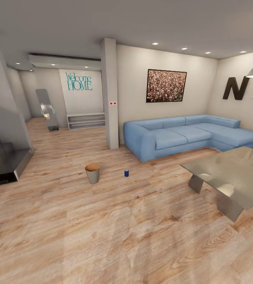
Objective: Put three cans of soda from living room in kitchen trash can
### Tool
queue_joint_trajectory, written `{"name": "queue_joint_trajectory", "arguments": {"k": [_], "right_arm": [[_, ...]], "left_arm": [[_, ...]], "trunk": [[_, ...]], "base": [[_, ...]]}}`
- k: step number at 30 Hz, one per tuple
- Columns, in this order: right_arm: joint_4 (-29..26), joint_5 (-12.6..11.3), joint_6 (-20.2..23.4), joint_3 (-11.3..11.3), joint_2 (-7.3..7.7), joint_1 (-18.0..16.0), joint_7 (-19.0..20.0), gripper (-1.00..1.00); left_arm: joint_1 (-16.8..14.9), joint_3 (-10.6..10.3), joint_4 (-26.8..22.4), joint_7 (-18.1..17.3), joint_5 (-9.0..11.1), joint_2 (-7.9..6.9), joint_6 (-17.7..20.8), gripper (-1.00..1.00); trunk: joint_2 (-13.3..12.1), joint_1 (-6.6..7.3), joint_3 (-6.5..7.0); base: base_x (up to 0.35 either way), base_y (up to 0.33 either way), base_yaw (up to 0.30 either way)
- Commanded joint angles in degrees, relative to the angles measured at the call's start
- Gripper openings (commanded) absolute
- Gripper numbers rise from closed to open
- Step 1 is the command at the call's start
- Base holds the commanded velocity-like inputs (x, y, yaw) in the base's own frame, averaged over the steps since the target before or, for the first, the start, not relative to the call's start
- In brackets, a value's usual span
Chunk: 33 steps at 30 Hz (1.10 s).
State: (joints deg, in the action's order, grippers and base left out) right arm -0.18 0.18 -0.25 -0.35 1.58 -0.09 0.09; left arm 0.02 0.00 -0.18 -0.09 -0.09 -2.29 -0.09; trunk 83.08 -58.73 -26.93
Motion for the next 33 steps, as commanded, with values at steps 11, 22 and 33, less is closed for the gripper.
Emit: {"name": "queue_joint_trajectory", "arguments": {"k": [11, 22, 33], "right_arm": [[0.0, 0.0, 0.0, 0.0, 0.0, 0.0, 0.0, 1.0], [0.0, 0.0, 0.0, 0.0, 0.0, 0.0, 0.0, 1.0], [0.0, 0.0, 0.0, 0.0, 0.0, 0.0, 0.0, 1.0]], "left_arm": [[0.0, 0.0, 0.0, 0.0, 0.0, 0.0, 0.0, 1.0], [0.0, 0.0, 0.0, 0.0, 0.0, 0.0, 0.0, 1.0], [0.0, 0.0, 0.0, 0.0, 0.0, 0.0, 0.0, 1.0]], "trunk": [[0.0, 0.0, 0.0], [0.0, 0.0, 0.0], [0.0, 0.0, 0.0]], "base": [[0.0, 0.0, 0.0], [0.0, 0.0, 0.0], [0.0, 0.0, 0.0]]}}
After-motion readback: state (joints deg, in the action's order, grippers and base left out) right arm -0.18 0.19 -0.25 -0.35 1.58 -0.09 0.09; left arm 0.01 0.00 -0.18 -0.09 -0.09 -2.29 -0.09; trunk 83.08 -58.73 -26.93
